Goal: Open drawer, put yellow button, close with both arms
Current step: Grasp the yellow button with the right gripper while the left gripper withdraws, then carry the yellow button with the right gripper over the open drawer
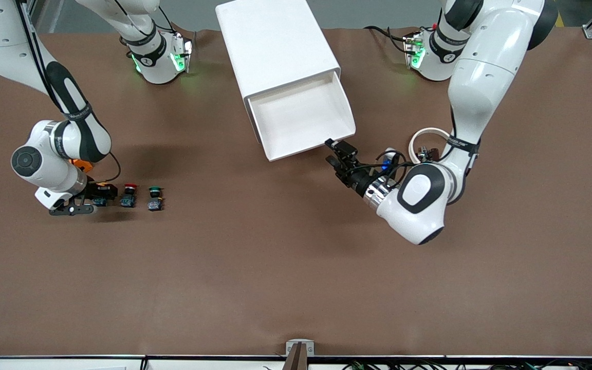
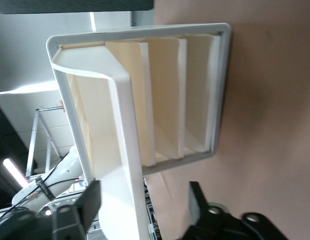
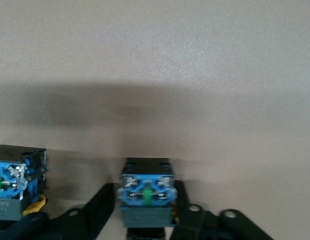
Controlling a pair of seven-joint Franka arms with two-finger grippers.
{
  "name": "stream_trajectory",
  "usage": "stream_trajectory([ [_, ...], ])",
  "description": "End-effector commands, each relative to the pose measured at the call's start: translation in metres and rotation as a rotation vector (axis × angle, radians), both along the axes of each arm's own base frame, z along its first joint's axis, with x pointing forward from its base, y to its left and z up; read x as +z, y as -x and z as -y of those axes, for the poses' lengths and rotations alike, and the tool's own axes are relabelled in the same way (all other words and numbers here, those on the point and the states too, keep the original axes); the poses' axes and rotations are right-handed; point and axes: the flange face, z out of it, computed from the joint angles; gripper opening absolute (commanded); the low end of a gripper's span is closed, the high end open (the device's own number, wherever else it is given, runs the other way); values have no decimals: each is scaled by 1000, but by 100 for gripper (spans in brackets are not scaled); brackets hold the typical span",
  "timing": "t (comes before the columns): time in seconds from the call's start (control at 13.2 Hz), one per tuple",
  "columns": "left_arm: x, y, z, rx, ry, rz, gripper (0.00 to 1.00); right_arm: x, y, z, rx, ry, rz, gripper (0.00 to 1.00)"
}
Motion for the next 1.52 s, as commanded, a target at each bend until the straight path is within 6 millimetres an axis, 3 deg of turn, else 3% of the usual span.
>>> stream_trajectory([
  [0.0,35,-36,-39,7,38,159,100,1,0,5,-10,-2,11,1],
  [0.15,39,-57,-88,12,102,272,100,10,-9,7,-9,3,30,0],
  [0.3,49,-69,-122,-42,114,414,100,20,-18,10,-7,9,50,0],
  [0.46,59,-70,-140,-166,113,543,100,32,-23,9,-3,13,71,0],
  [0.68,93,-74,-181,-380,94,752,100,67,-28,6,2,21,93,0],
  [0.83,113,-80,-205,-449,65,849,100,105,-33,-1,8,28,87,0],
  [0.91,137,-79,-223,-478,39,897,100,122,-36,-7,12,30,70,0],
  [1.14,178,-73,-248,-717,43,1017,100,181,-42,-37,-12,33,26,0],
  [1.29,211,-65,-261,-937,107,1103,100,223,-41,-77,-67,22,-14,0],
  [1.44,231,-57,-286,-1135,162,1119,100,262,-37,-116,-137,7,-66,0],
])
